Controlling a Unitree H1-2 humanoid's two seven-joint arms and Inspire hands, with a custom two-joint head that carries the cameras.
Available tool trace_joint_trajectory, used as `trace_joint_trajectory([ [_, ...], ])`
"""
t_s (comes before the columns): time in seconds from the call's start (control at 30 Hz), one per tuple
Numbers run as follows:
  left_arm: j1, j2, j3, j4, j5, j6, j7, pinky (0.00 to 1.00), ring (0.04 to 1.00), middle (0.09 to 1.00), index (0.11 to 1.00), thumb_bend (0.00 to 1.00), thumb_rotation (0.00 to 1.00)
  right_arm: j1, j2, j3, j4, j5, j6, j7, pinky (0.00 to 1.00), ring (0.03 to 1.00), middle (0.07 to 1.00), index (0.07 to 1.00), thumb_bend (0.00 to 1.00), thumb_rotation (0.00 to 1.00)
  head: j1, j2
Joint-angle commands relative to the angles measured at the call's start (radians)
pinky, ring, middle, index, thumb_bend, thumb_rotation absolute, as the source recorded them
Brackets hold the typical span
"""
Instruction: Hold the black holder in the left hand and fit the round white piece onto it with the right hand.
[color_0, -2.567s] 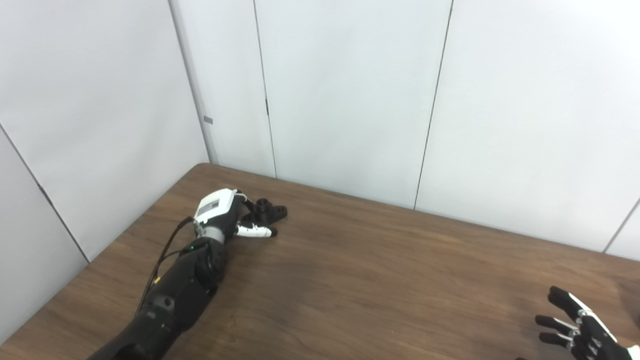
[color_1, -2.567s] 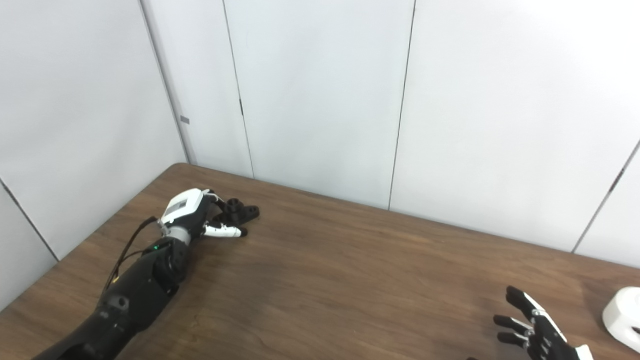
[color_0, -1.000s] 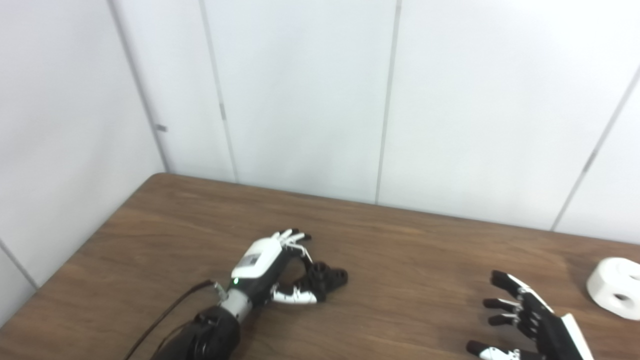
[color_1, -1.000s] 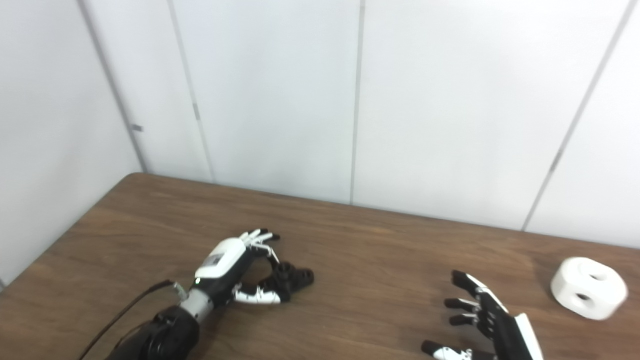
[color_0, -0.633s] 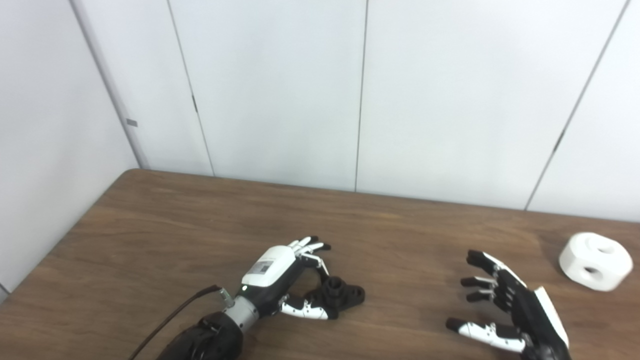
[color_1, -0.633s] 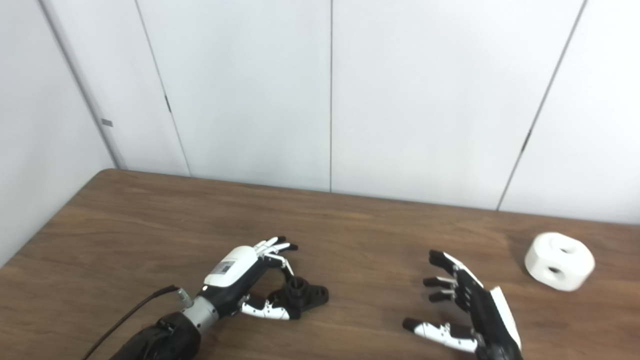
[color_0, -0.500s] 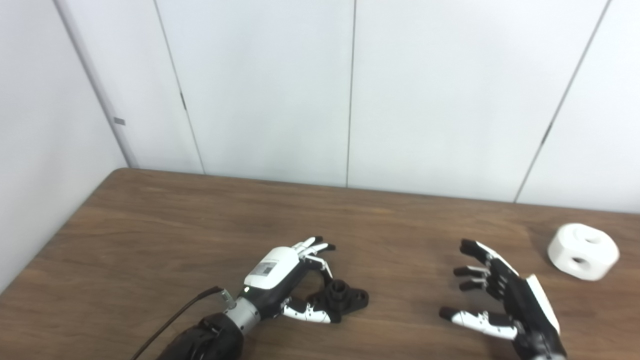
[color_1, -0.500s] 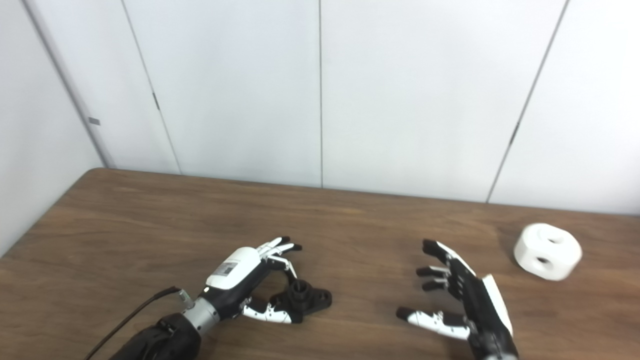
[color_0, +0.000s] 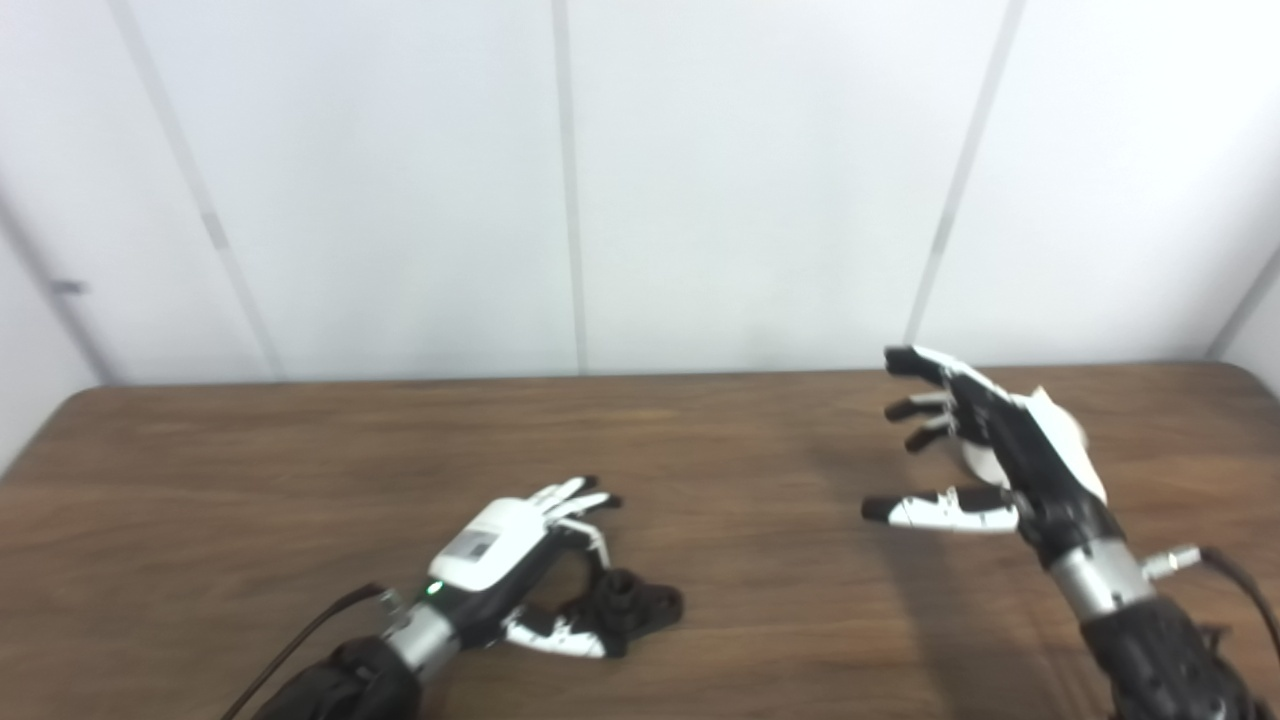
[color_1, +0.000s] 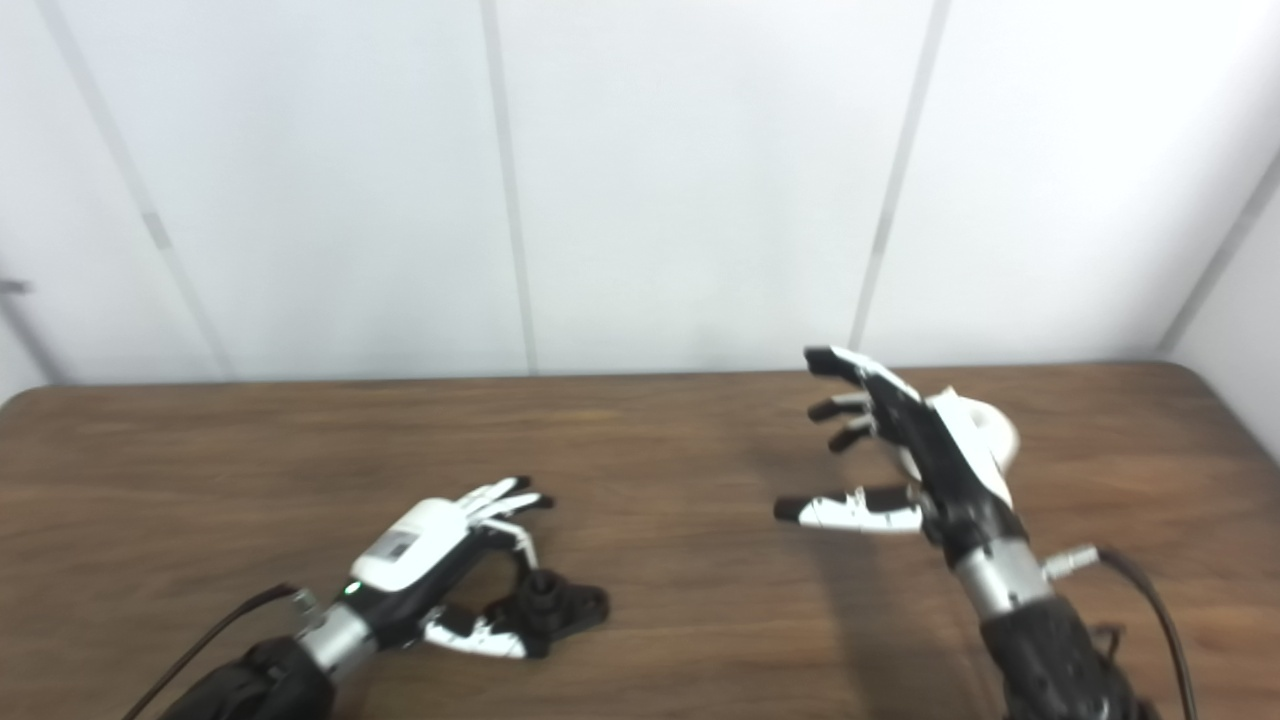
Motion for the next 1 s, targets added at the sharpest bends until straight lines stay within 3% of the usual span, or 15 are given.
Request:
trace_joint_trajectory([
  [0.0,0.085,0.007,-0.096,0.061,0.075,-0.014,-0.134,0.96,0.978,0.899,0.484,0.52,0.05,-0.049,-0.048,-0.029,-0.058,-0.025,0.006,-0.003,0.53,0.676,0.812,0.815,0.7,0.15,-0.051,-0.014],
  [0.23,0.098,0.022,-0.096,0.077,0.073,-0.047,-0.123,0.93,0.954,0.884,0.484,0.52,0.05,-0.134,-0.179,-0.101,-0.09,-0.095,0.089,0.01,0.54,0.686,0.809,0.806,0.73,0.14,-0.211,-0.077],
  [0.47,0.099,0.018,-0.093,0.144,0.075,-0.105,-0.072,0.94,0.952,0.879,0.484,0.52,0.05,-0.201,-0.32,-0.121,-0.035,-0.14,0.207,0.072,0.62,0.788,0.873,0.831,0.77,0.19,-0.277,-0.117],
  [0.53,0.1,0.019,-0.092,0.154,0.075,-0.111,-0.067,0.95,0.956,0.881,0.484,0.52,0.05,-0.211,-0.369,-0.114,-0.002,-0.143,0.222,0.104,0.65,0.818,0.889,0.841,0.77,0.21,-0.288,-0.127],
  [0.63,0.103,0.023,-0.09,0.161,0.076,-0.116,-0.064,0.96,0.964,0.89,0.485,0.52,0.05,-0.221,-0.433,-0.097,0.034,-0.153,0.257,0.156,0.84,0.93,0.938,0.872,0.79,0.27,-0.302,-0.135],
  [0.7,0.103,0.024,-0.088,0.168,0.074,-0.119,-0.062,0.96,0.965,0.893,0.485,0.52,0.05,-0.224,-0.457,-0.084,0.051,-0.15,0.282,0.186,0.9,0.973,0.966,0.889,0.8,0.27,-0.313,-0.139],
  [0.8,0.103,0.025,-0.086,0.185,0.077,-0.132,-0.04,0.96,0.964,0.892,0.484,0.52,0.05,-0.224,-0.487,-0.064,0.084,-0.137,0.305,0.23,0.86,0.984,0.998,0.922,0.84,0.3,-0.318,-0.144],
  [0.97,0.11,0.029,-0.082,0.191,0.079,-0.144,-0.023,0.95,0.967,0.892,0.484,0.52,0.05,-0.228,-0.514,-0.026,0.117,-0.12,0.363,0.319,0.89,0.999,1.0,0.977,0.86,0.29,-0.32,-0.145],
])
